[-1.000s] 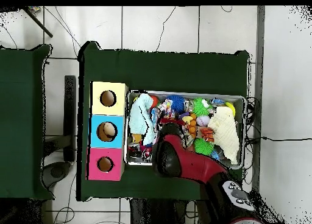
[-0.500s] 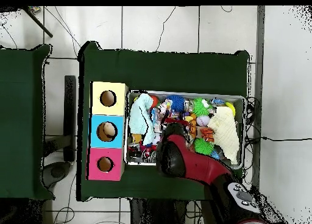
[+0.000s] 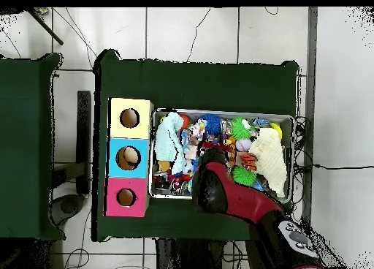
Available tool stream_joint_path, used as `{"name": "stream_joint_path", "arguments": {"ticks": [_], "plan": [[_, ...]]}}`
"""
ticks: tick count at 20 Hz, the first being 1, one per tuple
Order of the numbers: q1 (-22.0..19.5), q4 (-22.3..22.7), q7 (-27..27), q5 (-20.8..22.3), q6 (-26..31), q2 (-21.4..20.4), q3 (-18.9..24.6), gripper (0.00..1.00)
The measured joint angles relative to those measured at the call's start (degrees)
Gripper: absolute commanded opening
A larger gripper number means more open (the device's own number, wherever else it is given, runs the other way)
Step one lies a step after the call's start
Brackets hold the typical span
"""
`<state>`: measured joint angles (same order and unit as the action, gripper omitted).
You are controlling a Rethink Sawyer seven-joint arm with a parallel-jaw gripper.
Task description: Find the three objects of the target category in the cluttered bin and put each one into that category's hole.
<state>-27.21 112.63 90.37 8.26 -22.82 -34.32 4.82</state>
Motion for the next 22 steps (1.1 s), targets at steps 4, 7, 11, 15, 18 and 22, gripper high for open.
{"name": "stream_joint_path", "arguments": {"ticks": [4, 7, 11, 15, 18, 22], "plan": [[0.14, -0.12, 0.00, -0.01, 0.00, 0.97, 0.00, 1.00], [0.43, -0.18, 0.00, -0.01, 0.00, 2.15, -0.01, 1.00], [0.93, -0.17, 0.00, -0.02, 0.00, 3.13, 0.00, 1.00], [1.55, -0.17, 0.00, -0.05, 0.00, 3.72, 0.06, 1.00], [1.47, -0.17, 0.00, -0.06, 0.00, 3.68, 0.29, 1.00], [1.18, -0.18, 0.00, -0.06, 0.00, 3.43, 1.17, 1.00]]}}
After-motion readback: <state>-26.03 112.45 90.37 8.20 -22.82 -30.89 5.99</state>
